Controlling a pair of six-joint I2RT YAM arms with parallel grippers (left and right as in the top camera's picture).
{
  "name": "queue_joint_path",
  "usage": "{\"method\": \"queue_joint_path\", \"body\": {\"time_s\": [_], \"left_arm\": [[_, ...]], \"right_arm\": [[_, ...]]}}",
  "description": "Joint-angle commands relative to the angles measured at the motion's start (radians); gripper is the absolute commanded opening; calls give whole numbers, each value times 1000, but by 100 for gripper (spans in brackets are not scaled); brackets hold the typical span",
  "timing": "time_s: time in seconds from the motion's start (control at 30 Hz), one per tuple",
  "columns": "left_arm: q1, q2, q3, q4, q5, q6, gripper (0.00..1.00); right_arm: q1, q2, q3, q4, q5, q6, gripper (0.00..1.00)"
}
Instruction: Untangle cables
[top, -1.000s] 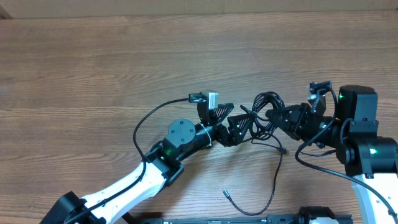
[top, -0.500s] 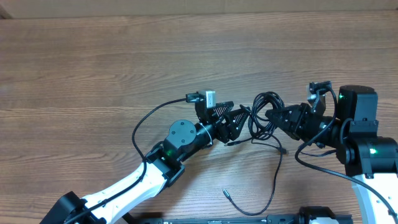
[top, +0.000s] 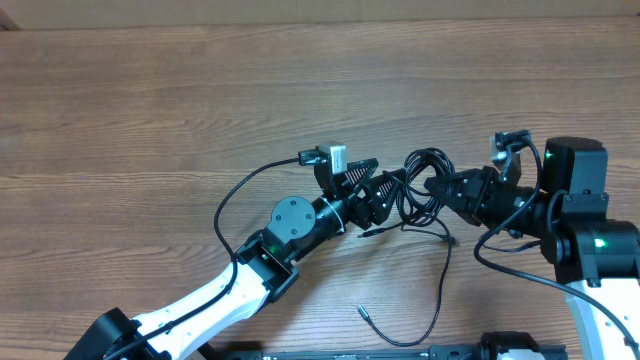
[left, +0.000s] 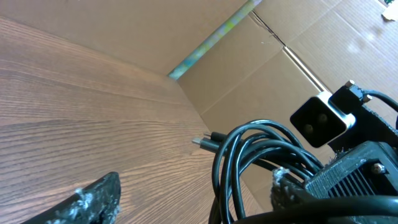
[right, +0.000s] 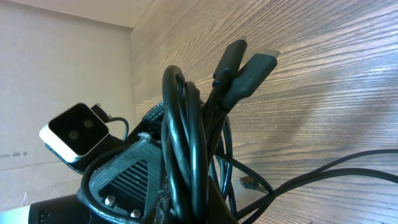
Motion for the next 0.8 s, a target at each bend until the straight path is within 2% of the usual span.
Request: {"method": "queue_joint_path", "body": {"time_s": [0.0, 0.2, 0.37, 0.6, 0.63, 0.73, 0.77], "left_arm": [[-6, -10, -6, 6, -16, 5, 72], [-6, -10, -6, 6, -18, 5, 61], [-6, -10, -6, 7, -18, 5, 41], [-8, -10, -6, 56, 6, 12, 35], [-8, -10, -6, 60, 12, 25, 31], [-8, -10, -6, 60, 17, 40, 11], [-8, -10, -6, 60, 18, 40, 8]], "right_arm": [[4, -3, 2, 9, -39, -17, 4], [4, -3, 2, 9, -42, -21, 4], [4, -3, 2, 9, -42, -21, 4], [4, -3, 2, 10, -49, -39, 4], [4, -3, 2, 10, -49, -39, 4], [4, -3, 2, 9, -49, -39, 4], [4, -3, 2, 10, -49, -39, 4]]}}
